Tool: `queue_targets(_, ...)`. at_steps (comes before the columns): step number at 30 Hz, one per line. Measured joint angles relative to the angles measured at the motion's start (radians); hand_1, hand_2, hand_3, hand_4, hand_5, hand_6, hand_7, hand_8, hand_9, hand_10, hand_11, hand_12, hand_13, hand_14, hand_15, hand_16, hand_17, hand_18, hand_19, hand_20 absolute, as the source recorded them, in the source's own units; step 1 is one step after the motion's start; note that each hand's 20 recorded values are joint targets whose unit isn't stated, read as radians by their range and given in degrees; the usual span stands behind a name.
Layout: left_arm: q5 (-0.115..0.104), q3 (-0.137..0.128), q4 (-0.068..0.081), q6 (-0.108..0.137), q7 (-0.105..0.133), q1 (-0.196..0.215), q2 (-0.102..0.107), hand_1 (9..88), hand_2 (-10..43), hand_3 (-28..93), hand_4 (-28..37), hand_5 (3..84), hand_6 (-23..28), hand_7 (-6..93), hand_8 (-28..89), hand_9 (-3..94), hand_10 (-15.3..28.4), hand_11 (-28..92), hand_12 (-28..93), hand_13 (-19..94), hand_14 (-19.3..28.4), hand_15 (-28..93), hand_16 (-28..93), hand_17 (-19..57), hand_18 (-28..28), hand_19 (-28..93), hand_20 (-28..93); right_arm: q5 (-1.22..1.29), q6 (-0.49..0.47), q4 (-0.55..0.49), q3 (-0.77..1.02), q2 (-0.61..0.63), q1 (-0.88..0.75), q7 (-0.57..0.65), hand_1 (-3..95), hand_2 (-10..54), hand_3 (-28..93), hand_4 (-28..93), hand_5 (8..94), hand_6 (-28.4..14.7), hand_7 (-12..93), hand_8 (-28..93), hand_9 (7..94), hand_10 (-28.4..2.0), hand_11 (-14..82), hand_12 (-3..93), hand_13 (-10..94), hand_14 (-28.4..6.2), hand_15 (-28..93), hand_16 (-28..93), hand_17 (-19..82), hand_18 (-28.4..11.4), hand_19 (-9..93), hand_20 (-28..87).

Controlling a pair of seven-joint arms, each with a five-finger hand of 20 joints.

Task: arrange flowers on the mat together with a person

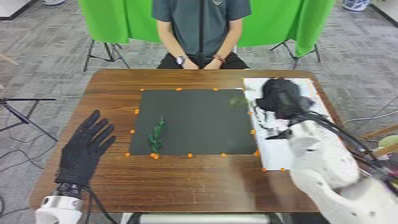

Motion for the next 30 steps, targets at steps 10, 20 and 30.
queue_targets(10,0.001,0.01,0.0,0.0,-0.006,-0.001,-0.004,26.6,-0.8,68,-26.6,23.9,0.7,18.9,-11,19.1,9.5,19,17,17,11.0,14,7,-12.8,19.4,38,12,-0.095,-0.211,0.195,-0.306,-0.187,0.234,-0.035,40.4,-9.5,84,-14,79.5,-0.4,57,14,87.8,-8.9,66.4,39.5,83,-8.4,83,29,46,-22.6,93,66)
queue_targets(20,0.001,0.018,0.003,-0.001,-0.015,-0.009,-0.004,26.5,-0.8,68,-26.5,23.8,0.4,18.9,-10,19.1,9.3,18,18,18,10.5,13,7,-12.6,19.6,38,12,-0.201,-0.237,0.267,-0.407,-0.273,0.241,-0.02,36.1,-9.5,85,-17,86.9,0.9,49,13,92.1,-8.3,63.0,36.4,88,-7.9,81,27,51,-23.2,93,66)
queue_targets(30,0.001,0.022,0.012,-0.003,-0.029,-0.029,-0.003,26.6,-0.8,68,-26.5,24.1,0.9,18.5,-10,19.1,9.6,18,18,17,11.1,13,7,-12.7,19.7,38,12,-0.177,-0.271,0.287,-0.42,-0.317,0.234,0.058,22.6,7.2,81,-20,92.0,1.8,47,-10,93.7,-6.9,65.6,28.1,94,-6.2,78,27,58,-22.4,93,68)
